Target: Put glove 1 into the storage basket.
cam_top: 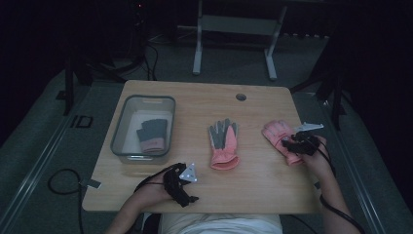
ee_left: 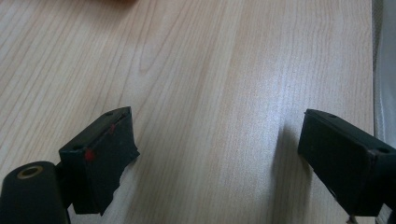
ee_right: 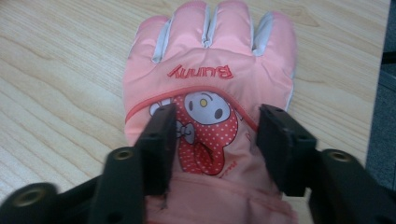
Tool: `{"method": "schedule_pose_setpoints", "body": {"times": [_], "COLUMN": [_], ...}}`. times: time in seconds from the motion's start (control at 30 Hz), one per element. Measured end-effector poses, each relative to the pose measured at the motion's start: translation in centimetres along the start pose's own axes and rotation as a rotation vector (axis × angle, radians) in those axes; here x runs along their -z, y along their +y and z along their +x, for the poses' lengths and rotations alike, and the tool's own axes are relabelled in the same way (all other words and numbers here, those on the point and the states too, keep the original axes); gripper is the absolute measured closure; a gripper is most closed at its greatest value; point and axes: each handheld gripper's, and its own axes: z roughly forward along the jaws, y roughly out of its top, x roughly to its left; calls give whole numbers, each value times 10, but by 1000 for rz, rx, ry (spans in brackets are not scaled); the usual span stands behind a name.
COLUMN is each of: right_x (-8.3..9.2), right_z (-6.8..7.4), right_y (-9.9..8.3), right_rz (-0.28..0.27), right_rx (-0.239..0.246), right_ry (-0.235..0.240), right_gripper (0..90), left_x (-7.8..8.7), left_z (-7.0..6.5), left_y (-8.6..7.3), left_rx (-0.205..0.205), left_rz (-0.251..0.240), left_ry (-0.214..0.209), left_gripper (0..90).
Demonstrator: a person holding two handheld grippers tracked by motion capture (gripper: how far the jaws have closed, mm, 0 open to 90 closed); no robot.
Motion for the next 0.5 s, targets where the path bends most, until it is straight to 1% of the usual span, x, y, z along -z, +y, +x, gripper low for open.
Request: {"method": "schedule_pose_setpoints", "body": {"times": [0.13, 0.17, 0.2, 0.23, 0.3, 0.4, 0.43, 0.47, 0.5], "right_x": [-2, -2, -2, -2, -2, -2, 3, 3, 5], "right_z": [3, 3, 4, 6, 6, 7, 5, 5, 4], "right_y": [0, 0, 0, 1, 1, 1, 2, 2, 3], "right_rz": [5, 5, 8, 16, 14, 4, -4, -4, -7], "right_rx": [-21, -21, -28, -31, -43, -57, -99, -99, -122], "right_ry": [-4, -4, -6, -22, -29, -39, -36, -36, -32], "right_gripper": [688, 688, 718, 772, 796, 816, 838, 838, 843], "left_x": [1, 1, 0, 0, 0, 0, 0, 0, 1], "left_z": [0, 0, -1, -1, -1, -1, -1, -1, 1], "left_y": [0, 0, -1, 0, 0, 0, 0, -1, -1], "left_rx": [0, 0, 1, -1, -8, -7, -3, 3, 3], "left_rz": [-3, -3, -2, 1, 4, 3, 0, 1, 3], "left_ry": [3, 3, 2, 2, 2, 1, 4, 5, 5], "left_gripper": [106, 106, 106, 106, 106, 107, 107, 107, 107]}}
